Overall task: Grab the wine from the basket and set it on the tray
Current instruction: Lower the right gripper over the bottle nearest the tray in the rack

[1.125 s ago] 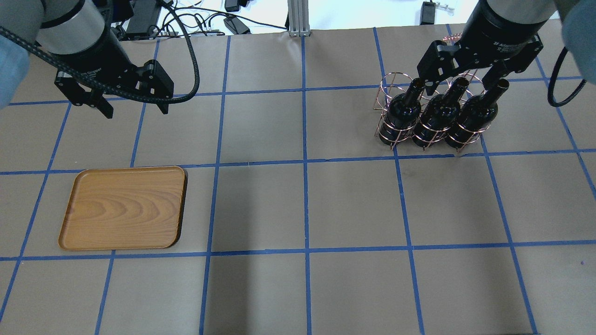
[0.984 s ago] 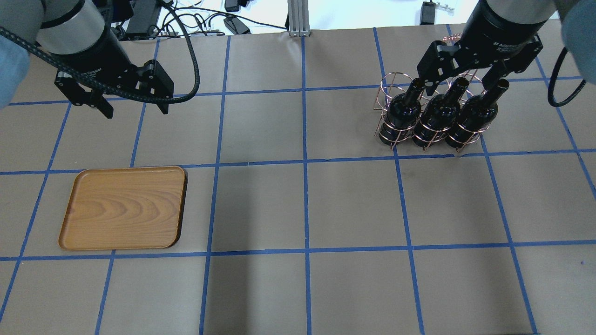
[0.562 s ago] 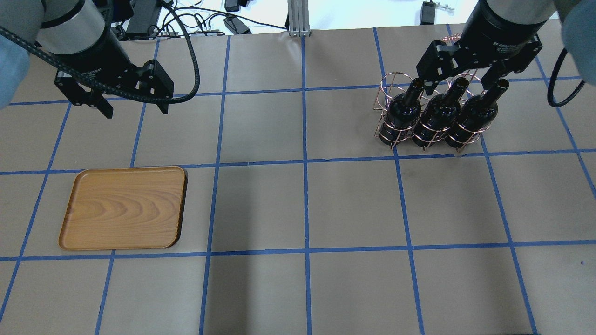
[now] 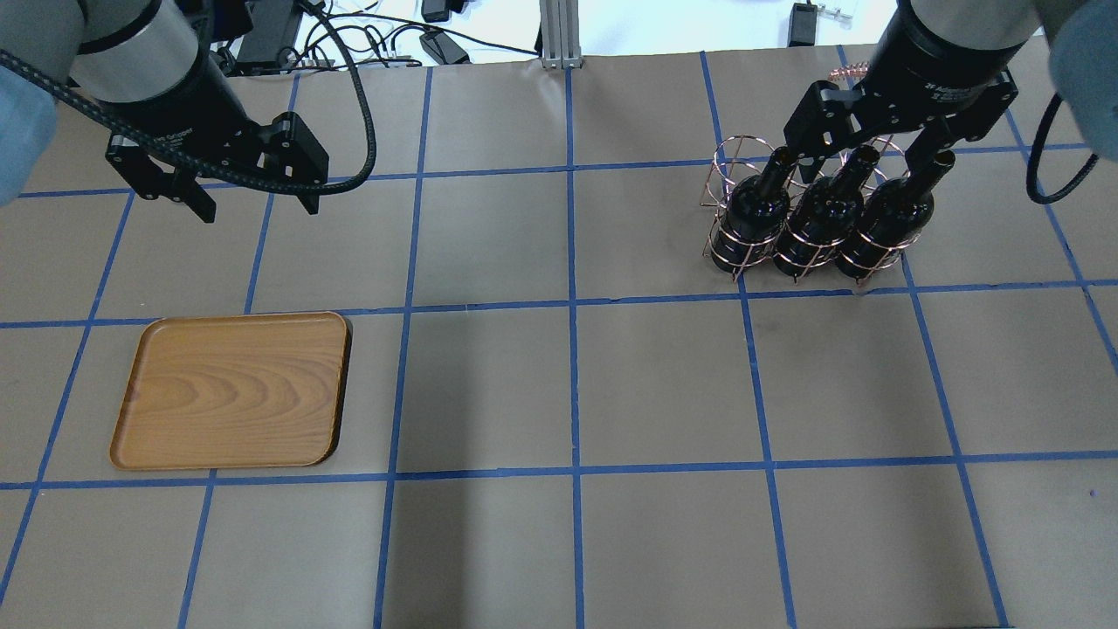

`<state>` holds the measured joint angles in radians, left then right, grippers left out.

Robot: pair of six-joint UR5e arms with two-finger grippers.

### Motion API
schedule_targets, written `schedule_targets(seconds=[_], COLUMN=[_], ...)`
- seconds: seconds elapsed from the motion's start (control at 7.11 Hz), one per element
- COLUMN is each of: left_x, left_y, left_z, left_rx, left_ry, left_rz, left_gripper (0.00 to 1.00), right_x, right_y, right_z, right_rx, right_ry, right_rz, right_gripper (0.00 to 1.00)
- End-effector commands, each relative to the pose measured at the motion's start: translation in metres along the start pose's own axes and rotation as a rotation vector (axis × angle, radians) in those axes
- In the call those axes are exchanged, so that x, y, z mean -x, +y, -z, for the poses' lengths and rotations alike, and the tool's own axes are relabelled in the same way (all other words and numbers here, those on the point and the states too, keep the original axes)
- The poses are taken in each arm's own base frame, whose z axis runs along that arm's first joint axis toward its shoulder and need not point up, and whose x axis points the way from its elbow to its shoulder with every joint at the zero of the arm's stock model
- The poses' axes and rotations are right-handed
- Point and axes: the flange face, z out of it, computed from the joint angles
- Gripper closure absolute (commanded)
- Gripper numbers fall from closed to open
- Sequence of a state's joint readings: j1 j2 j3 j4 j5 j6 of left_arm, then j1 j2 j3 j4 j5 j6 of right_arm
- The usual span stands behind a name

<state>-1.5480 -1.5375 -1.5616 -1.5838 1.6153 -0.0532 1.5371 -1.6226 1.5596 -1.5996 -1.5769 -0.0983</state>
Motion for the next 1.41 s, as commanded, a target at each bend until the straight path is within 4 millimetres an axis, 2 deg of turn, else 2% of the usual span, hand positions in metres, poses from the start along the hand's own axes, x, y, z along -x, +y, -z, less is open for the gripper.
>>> schedule_targets(seconds=[0.0,0.14,0.28,0.42,0.56,0.84,1.27], left_x=[0.0,0.0,0.001,0.001,0.001,0.001,0.001], left_y=[0.0,0.002,0.002,0.003,0.002,-0.002,0.0], left_z=[-0.004,-0.009,-0.01,-0.011,-0.012,-0.015,-0.015], left_rx=[0.008,0.018,0.021,0.024,0.027,0.026,0.032], left_ry=[0.0,-0.007,-0.012,-0.015,-0.015,-0.015,-0.017], left_rz=[0.0,0.0,0.0,0.001,0.002,-0.004,-0.004], left_gripper=[0.0,0.0,0.0,0.0,0.0,0.0,0.0], right_x=[-0.003,-0.011,-0.028,-0.047,-0.057,-0.064,-0.066], right_y=[-0.003,-0.007,-0.018,-0.033,-0.042,-0.07,-0.081], right_z=[-0.001,-0.001,-0.009,-0.029,-0.035,-0.074,-0.111], right_rx=[-0.011,-0.028,-0.031,-0.013,-0.029,-0.027,0.012], right_ry=[0.011,0.01,0.007,0.001,0.004,0.005,-0.009], right_rz=[0.1,0.092,0.128,0.169,0.157,0.149,0.147], right_gripper=[0.0,0.0,0.0,0.0,0.0,0.0,0.08])
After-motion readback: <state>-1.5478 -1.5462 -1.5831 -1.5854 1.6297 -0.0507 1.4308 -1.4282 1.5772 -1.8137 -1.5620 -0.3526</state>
